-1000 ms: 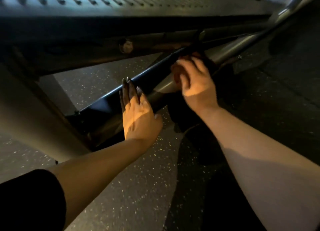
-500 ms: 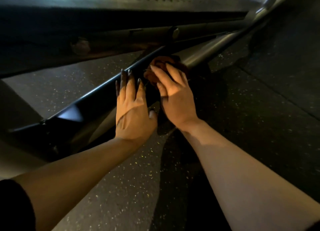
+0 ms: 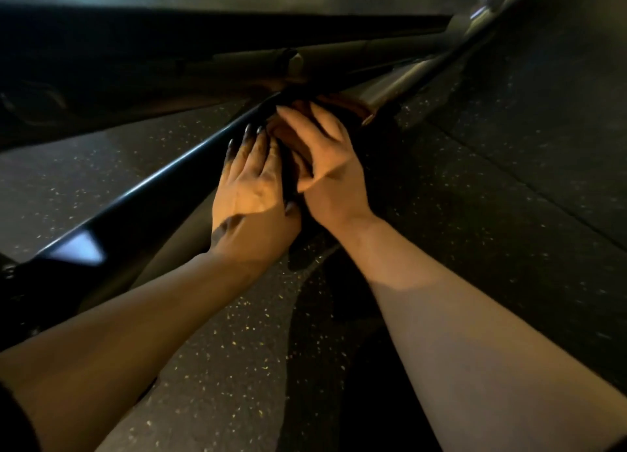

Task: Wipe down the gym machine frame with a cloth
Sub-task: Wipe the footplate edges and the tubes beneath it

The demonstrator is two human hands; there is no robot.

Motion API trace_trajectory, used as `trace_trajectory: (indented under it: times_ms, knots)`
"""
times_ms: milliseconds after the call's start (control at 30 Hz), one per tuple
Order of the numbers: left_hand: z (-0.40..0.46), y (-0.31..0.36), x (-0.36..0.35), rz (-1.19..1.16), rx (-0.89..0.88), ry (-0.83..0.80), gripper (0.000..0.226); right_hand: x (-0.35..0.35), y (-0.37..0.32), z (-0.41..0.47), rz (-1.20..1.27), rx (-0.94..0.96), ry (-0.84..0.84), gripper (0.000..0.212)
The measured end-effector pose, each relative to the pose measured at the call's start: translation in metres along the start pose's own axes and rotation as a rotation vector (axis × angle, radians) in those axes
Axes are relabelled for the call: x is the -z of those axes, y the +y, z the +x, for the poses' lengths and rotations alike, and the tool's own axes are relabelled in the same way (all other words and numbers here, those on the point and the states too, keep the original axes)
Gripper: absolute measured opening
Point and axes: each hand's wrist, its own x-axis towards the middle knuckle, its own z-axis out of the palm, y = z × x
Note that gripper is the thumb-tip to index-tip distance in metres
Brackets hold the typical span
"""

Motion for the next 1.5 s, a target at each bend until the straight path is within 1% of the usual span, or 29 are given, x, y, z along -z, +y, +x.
trace_trajectory:
  times_ms: [100, 233, 333, 400, 467, 567, 633, 700, 733, 800, 833, 900, 967, 1033, 1100, 1200, 1267, 1333, 1400, 1500]
  knots:
    - [0.014, 0.011, -0.003, 0.073, -0.034, -0.057, 0.077, 0.015, 0.018, 0.024, -0.077, -0.09, 0.009, 0.047]
    - [0.029, 0.024, -0.008, 0.097, -0.039, -0.084, 0.077, 0.027, 0.042, 0.042, -0.182, -0.083, 0.061, 0.043]
    - [0.033, 0.024, -0.008, 0.104, -0.053, -0.08, 0.076, 0.005, 0.024, 0.031, -0.096, -0.158, 0.182, 0.04]
    - [0.033, 0.021, -0.005, 0.1, -0.056, -0.085, 0.076, -0.005, 0.012, 0.023, 0.016, -0.107, 0.224, 0.035]
    - [0.034, 0.022, 0.0, 0.092, -0.038, -0.086, 0.077, 0.003, 0.022, 0.027, 0.08, -0.02, 0.194, 0.03]
    - [0.033, 0.024, 0.001, 0.126, 0.005, -0.153, 0.084, 0.018, 0.049, 0.039, 0.015, 0.018, 0.205, 0.027]
    - [0.032, 0.025, 0.003, 0.159, 0.018, -0.204, 0.089, 0.017, 0.048, 0.041, 0.035, -0.037, 0.228, 0.026]
    - [0.033, 0.03, 0.01, 0.163, 0.02, -0.227, 0.091, 0.01, 0.03, 0.035, 0.137, -0.175, 0.259, 0.026]
    - [0.034, 0.033, 0.014, 0.148, 0.015, -0.234, 0.091, 0.006, 0.02, 0.032, 0.176, -0.21, 0.261, 0.026]
    - [0.036, 0.037, 0.019, 0.165, 0.006, -0.298, 0.093, 0.003, 0.008, 0.024, 0.21, -0.193, 0.222, 0.026]
    - [0.035, 0.036, 0.02, 0.169, 0.02, -0.331, 0.097, 0.004, 0.009, 0.022, 0.204, -0.166, 0.202, 0.029]
    - [0.038, 0.033, 0.023, 0.172, 0.038, -0.369, 0.107, 0.011, 0.023, 0.029, 0.193, -0.149, 0.212, 0.034]
    - [0.04, 0.033, 0.027, 0.228, 0.046, -0.425, 0.11, 0.017, 0.039, 0.039, 0.169, -0.168, 0.243, 0.029]
    - [0.042, 0.036, 0.03, 0.258, 0.058, -0.458, 0.11, 0.019, 0.043, 0.043, 0.156, -0.183, 0.223, 0.026]
    - [0.042, 0.039, 0.031, 0.258, 0.063, -0.435, 0.109, 0.019, 0.035, 0.041, 0.174, -0.216, 0.224, 0.028]
    - [0.037, 0.043, 0.028, 0.257, 0.097, -0.456, 0.103, 0.016, 0.021, 0.038, 0.178, -0.25, 0.249, 0.029]
    - [0.04, 0.043, 0.026, 0.179, 0.127, -0.407, 0.097, 0.011, 0.01, 0.033, 0.144, -0.206, 0.214, 0.029]
    - [0.036, 0.039, 0.027, 0.096, 0.112, -0.366, 0.09, 0.004, -0.002, 0.025, 0.132, -0.167, 0.179, 0.032]
    - [0.009, 0.029, 0.026, 0.047, 0.144, -0.253, 0.082, -0.006, -0.018, 0.013, 0.122, -0.147, 0.117, 0.033]
    - [-0.075, 0.016, 0.027, -0.033, 0.243, -0.023, 0.077, -0.026, -0.057, -0.024, 0.06, -0.075, 0.078, 0.033]
